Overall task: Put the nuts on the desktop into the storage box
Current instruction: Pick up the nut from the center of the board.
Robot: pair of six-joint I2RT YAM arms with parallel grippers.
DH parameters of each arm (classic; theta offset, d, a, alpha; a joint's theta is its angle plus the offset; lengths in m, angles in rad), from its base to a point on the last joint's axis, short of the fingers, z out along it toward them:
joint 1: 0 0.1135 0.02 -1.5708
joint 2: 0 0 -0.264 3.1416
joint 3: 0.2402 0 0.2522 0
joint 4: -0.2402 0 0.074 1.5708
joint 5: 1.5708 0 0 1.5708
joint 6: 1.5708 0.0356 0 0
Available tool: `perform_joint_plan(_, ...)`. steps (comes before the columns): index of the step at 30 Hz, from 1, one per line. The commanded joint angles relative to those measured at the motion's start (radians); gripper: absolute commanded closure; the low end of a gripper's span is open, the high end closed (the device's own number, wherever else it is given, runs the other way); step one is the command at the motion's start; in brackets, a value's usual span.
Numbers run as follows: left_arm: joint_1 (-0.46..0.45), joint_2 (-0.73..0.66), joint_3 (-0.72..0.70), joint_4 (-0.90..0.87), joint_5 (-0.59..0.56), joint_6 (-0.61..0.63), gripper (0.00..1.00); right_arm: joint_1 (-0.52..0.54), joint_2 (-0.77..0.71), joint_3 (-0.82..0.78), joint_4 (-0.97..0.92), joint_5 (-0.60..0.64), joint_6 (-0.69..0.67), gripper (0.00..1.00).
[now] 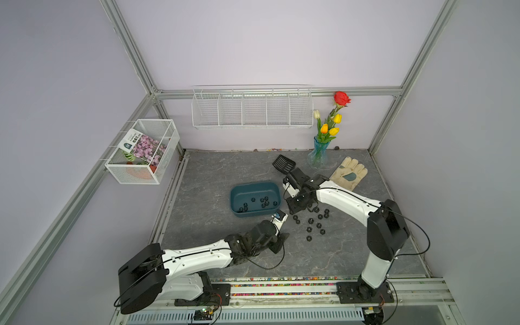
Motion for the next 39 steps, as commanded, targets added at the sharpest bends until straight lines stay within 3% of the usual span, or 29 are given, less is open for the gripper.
perform_joint_plan(1, -0.01, -0.009, -0.02, 0.004, -0.023, -0.02, 0.47, 0.005, 0.063, 0.006, 0.038, -0.027, -0.006, 0.56)
perform_joint_plan(20, -0.016, -0.009, -0.028, 0.0, -0.039, -0.025, 0.47, -0.008, 0.194, 0.025, 0.072, 0.057, 0.002, 0.55)
perform_joint_plan(31, -0.016, 0.027, -0.009, -0.003, -0.032, -0.015, 0.47, -0.026, 0.227, 0.023, 0.094, 0.033, 0.006, 0.56)
perform_joint_plan(39, -0.016, 0.026, -0.01, 0.001, -0.033, -0.018, 0.47, -0.027, 0.235, 0.023, 0.096, 0.017, 0.01, 0.67)
